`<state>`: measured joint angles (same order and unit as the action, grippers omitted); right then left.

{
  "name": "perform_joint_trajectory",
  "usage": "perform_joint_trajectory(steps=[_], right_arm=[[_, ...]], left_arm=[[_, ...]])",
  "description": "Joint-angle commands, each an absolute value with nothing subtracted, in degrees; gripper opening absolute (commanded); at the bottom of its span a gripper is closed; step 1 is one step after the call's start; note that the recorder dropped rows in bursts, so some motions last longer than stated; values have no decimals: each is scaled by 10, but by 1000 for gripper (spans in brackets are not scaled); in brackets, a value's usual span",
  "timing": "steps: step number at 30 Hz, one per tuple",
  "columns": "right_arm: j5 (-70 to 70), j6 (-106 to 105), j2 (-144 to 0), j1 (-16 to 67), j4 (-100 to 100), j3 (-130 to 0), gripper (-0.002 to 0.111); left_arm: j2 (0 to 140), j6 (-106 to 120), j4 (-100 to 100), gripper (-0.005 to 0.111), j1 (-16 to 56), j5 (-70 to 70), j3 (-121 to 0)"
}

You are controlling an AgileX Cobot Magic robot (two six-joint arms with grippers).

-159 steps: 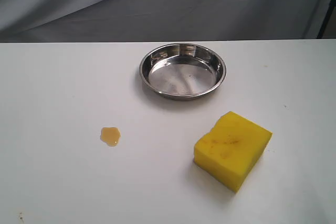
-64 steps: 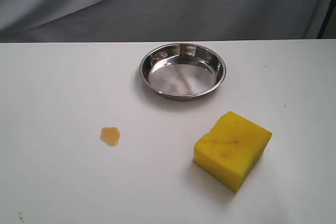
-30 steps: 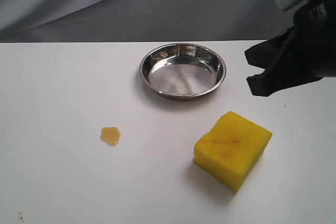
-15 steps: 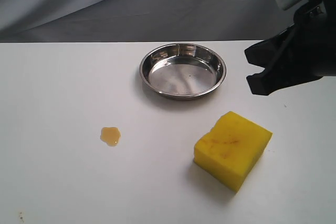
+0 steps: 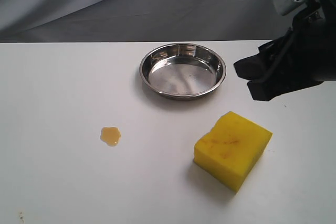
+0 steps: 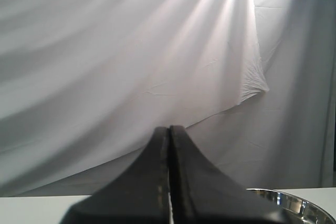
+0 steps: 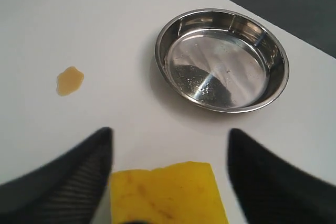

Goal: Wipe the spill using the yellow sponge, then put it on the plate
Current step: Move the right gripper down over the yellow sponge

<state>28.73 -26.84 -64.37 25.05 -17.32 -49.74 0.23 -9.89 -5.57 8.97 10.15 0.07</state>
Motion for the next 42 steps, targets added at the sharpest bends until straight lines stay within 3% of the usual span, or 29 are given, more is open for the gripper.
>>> perform_joint_trajectory(steps=[1, 31, 42], right_arm=[[271, -270, -645, 252, -175, -501, 102], [277, -270, -645, 252, -153, -499, 105], [178, -251, -645, 252, -188, -419, 105]], left_arm=[[0, -99, -53, 0, 93, 105, 0], [0, -100, -53, 0, 93, 105, 0], [0, -99, -53, 0, 93, 105, 0]])
